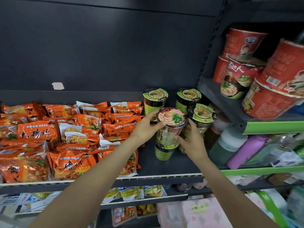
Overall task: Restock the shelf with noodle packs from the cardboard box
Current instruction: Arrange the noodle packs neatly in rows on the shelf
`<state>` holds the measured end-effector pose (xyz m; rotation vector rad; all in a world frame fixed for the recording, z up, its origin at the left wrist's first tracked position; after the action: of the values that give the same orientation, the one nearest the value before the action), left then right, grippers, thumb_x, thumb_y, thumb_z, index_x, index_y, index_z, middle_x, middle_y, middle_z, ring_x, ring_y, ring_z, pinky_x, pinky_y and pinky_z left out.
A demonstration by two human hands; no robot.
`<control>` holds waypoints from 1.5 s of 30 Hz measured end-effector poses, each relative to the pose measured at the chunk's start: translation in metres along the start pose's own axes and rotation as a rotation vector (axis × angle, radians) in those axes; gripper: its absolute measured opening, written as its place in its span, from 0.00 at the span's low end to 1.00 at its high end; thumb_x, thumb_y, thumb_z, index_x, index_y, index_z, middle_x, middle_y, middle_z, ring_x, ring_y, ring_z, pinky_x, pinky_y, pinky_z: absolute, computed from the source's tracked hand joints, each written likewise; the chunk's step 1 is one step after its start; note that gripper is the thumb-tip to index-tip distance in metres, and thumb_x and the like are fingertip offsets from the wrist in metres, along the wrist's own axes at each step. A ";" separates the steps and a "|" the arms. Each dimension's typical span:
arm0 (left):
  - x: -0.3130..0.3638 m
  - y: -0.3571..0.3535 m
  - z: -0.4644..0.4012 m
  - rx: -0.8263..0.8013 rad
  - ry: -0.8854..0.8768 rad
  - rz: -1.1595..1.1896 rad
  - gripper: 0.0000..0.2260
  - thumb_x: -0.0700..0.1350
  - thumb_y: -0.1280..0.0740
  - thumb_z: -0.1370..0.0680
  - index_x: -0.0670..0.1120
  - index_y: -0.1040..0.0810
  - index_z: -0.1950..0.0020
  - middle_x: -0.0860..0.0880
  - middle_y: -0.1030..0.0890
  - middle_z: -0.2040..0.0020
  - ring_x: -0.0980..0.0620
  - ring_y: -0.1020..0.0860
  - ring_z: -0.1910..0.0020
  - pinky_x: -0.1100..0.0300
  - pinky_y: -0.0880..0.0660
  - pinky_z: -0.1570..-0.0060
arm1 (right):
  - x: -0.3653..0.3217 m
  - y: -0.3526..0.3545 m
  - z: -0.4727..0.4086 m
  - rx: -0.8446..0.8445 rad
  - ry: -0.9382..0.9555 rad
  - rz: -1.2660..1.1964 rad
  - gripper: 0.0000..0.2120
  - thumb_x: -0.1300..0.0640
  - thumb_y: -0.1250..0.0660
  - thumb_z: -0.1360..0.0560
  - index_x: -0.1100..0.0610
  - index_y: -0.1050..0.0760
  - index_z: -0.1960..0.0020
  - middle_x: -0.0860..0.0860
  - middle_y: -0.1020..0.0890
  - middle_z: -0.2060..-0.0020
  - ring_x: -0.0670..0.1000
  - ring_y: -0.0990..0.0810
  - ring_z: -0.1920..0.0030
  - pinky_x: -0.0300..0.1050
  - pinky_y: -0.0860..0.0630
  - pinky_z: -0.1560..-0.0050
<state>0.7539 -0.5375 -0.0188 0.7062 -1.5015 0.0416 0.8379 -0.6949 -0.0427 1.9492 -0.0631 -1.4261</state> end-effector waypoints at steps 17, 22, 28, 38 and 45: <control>0.016 -0.010 -0.012 -0.085 -0.033 -0.203 0.44 0.50 0.21 0.36 0.45 0.40 0.26 0.49 0.29 0.32 0.51 0.30 0.33 0.60 0.33 0.35 | -0.061 0.041 -0.008 -0.030 0.241 0.355 0.17 0.63 0.30 0.27 0.57 0.23 0.38 0.51 0.26 0.46 0.48 0.26 0.47 0.33 0.35 0.40; 0.008 -0.013 -0.017 -0.196 0.010 -0.103 0.43 0.48 0.22 0.34 0.47 0.40 0.25 0.48 0.31 0.30 0.50 0.32 0.31 0.51 0.35 0.31 | -0.060 0.031 -0.012 -0.150 0.293 0.451 0.19 0.64 0.32 0.26 0.57 0.25 0.36 0.50 0.25 0.36 0.50 0.28 0.35 0.32 0.41 0.36; 0.029 -0.002 -0.011 -0.069 -0.144 -0.387 0.27 0.46 0.27 0.28 0.51 0.29 0.30 0.46 0.40 0.26 0.49 0.42 0.26 0.57 0.43 0.30 | -0.070 0.028 -0.011 -0.062 0.327 0.522 0.17 0.54 0.29 0.28 0.55 0.21 0.40 0.50 0.24 0.51 0.51 0.28 0.44 0.46 0.28 0.43; 0.042 -0.004 -0.002 0.019 -0.275 -0.450 0.17 0.45 0.31 0.25 0.48 0.23 0.36 0.47 0.32 0.28 0.51 0.30 0.33 0.60 0.34 0.33 | -0.074 0.024 -0.013 -0.079 0.357 0.542 0.15 0.59 0.34 0.24 0.54 0.23 0.38 0.49 0.23 0.43 0.50 0.28 0.39 0.47 0.28 0.40; 0.012 0.010 0.006 0.135 -0.118 -0.136 0.30 0.43 0.27 0.28 0.47 0.34 0.28 0.48 0.33 0.31 0.51 0.31 0.34 0.64 0.31 0.39 | -0.069 0.022 -0.012 -0.088 0.374 0.479 0.14 0.59 0.33 0.25 0.53 0.22 0.39 0.49 0.25 0.38 0.50 0.29 0.35 0.48 0.28 0.38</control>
<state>0.7456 -0.5372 -0.0041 0.9318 -1.5701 -0.0015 0.8296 -0.6757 0.0277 1.9291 -0.2699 -0.7345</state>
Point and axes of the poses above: each hand's wrist, its own z-axis away from the middle knuckle, its own y-axis out of the back of the hand, x = y × z, the point moved 10 cm from there along -z, towards the middle knuckle
